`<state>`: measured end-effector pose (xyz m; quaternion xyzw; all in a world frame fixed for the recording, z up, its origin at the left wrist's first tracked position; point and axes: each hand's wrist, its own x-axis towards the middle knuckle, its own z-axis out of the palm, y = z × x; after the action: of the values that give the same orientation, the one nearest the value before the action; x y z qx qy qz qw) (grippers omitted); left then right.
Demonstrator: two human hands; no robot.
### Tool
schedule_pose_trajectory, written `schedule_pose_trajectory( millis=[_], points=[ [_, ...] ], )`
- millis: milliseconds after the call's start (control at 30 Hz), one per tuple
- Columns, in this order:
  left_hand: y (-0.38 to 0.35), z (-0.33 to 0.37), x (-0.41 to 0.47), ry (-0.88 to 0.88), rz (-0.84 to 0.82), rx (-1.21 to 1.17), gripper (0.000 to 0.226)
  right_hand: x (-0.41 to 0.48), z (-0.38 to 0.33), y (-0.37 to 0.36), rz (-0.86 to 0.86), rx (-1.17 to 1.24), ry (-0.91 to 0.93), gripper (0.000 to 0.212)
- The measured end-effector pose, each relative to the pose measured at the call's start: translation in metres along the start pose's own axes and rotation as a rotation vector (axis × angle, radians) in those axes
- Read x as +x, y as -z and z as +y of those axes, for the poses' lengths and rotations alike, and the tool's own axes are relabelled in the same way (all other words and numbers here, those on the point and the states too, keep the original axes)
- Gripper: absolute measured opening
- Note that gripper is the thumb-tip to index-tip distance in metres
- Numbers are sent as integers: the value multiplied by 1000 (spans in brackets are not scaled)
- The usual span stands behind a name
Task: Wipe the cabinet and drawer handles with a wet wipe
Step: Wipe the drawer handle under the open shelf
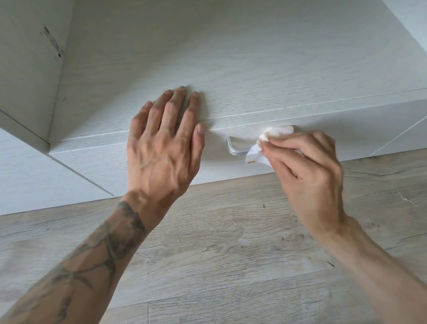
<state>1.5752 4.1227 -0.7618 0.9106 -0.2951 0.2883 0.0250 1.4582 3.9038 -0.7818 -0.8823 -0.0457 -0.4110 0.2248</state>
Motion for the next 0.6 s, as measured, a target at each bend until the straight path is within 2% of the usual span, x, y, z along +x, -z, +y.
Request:
schedule_pose_trajectory(
  millis=[200, 300, 400, 467, 533, 600],
  points=[
    [0, -1, -1, 0, -4, 6, 53, 12, -21, -18, -52, 56, 100, 12],
    [0, 0, -1, 1, -10, -1, 54, 4, 3, 1, -63, -13, 64, 19],
    [0, 1, 0, -1, -4, -5, 54, -1, 20, 17, -25, -74, 24, 17],
    [0, 1, 1, -1, -2, -7, 54, -3, 22, 24, 39, -77, -46, 15],
    [-1, 1, 1, 0, 3, -10, 53, -2, 19, 28, 130, -20, -187, 13],
    [-2, 0, 0, -1, 7, -5, 53, 2, 14, 25, 152, 64, -316, 12]
  ],
)
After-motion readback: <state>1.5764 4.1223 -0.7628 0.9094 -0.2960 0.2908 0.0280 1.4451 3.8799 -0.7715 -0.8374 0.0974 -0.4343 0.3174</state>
